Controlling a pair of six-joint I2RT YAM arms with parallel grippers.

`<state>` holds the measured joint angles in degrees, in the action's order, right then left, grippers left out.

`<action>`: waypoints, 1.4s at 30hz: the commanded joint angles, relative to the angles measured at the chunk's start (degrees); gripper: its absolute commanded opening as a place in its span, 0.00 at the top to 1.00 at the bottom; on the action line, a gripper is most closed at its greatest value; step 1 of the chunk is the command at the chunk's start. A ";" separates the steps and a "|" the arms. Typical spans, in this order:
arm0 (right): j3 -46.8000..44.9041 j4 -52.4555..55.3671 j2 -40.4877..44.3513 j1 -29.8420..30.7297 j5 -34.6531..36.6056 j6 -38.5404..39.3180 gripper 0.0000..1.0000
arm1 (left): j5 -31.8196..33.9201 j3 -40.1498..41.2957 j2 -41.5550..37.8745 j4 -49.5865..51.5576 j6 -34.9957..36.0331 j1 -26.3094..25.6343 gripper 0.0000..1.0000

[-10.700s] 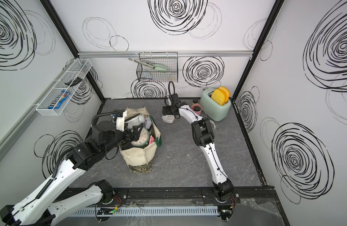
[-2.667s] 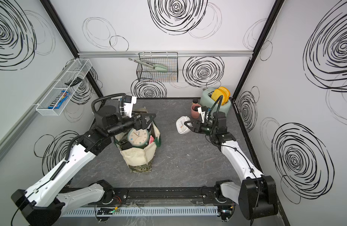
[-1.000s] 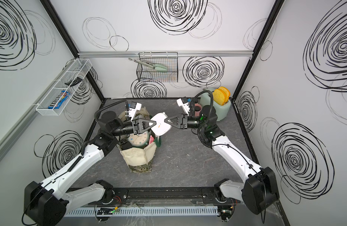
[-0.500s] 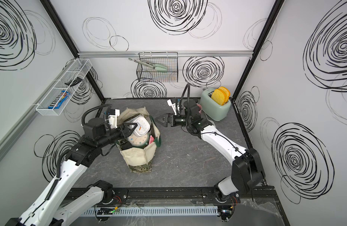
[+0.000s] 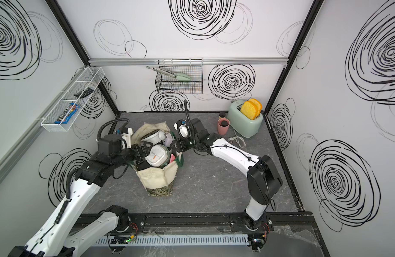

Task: Put the alarm clock into the canvas bag
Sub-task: Place the alarm at the canvas bag, then pick up the canvas bag from the center of the board, then place the canvas bag at the center of the board.

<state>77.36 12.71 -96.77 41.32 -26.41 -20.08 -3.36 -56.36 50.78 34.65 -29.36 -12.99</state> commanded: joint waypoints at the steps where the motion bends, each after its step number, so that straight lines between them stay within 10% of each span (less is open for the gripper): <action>1: 1.49 1.58 0.00 -0.11 0.63 1.58 0.71 | 17.93 -2.19 -1.45 3.97 3.32 0.98 0.04; 11: -0.88 -0.66 0.88 -0.73 -1.06 -0.13 0.86 | 16.74 7.20 0.34 -2.64 0.93 7.30 0.04; 20: -2.40 -6.48 6.72 -4.53 -7.11 -3.14 1.00 | -8.08 5.00 3.71 -14.86 0.17 4.46 1.00; 26: 2.59 -4.26 13.70 -8.75 -6.64 -4.36 1.00 | 0.35 -13.19 9.57 -13.91 -0.07 -12.58 1.00; 42: -13.31 -5.43 21.46 -22.33 -9.66 -4.87 1.00 | -6.54 -3.06 17.64 -26.80 -4.97 -13.95 1.00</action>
<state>62.78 18.92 -79.18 19.55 -31.75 -24.73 -7.11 -58.57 70.63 21.17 -32.47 -26.96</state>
